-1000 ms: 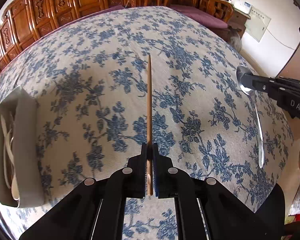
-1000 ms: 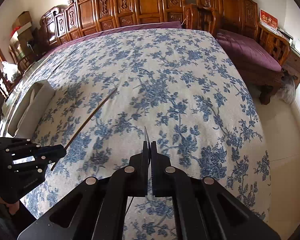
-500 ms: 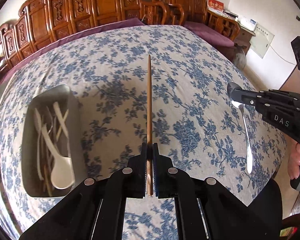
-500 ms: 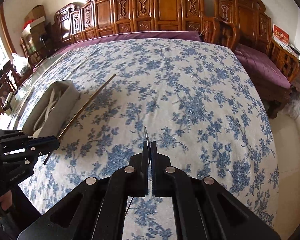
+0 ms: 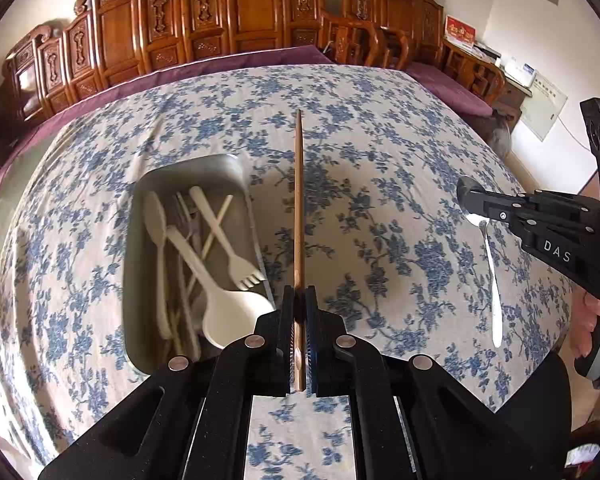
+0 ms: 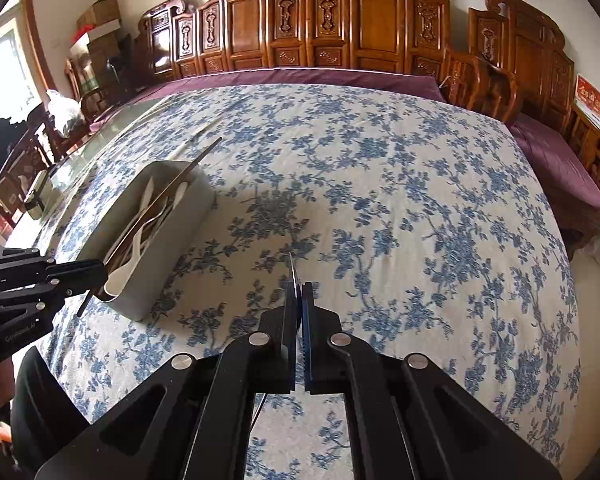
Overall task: Organize utensils
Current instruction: 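Carry the wooden chopstick into the tray and open the left gripper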
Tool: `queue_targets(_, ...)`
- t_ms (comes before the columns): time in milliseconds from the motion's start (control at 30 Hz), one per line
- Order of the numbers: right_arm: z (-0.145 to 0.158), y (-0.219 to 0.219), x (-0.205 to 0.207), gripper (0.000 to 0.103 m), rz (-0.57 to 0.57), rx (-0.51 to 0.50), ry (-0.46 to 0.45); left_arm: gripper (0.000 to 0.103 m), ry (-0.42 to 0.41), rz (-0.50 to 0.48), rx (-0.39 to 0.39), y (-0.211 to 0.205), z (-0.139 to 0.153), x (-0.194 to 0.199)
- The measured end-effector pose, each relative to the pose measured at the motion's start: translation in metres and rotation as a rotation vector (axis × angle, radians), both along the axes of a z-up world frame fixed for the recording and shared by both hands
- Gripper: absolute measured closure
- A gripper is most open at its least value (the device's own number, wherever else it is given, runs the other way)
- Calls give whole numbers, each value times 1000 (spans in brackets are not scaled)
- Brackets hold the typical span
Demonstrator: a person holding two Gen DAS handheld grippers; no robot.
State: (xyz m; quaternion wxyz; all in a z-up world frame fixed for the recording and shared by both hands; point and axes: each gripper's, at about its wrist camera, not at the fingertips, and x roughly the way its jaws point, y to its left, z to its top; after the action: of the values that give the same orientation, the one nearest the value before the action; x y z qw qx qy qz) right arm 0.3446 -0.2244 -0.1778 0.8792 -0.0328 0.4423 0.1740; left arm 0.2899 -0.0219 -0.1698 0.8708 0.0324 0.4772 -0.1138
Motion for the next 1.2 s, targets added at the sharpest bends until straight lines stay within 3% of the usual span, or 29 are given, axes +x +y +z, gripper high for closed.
queue_targets(367,1,43,4,100,53,-3,1,99,11,68,-1,51,-4,5)
queue_targets(633,2,69,9,100,91,-8,1,99,66,92,11,81,-20,14)
queue_targets(1200,-5,91,20,100,122,-15,16,98,111,96,4,95,-38,31)
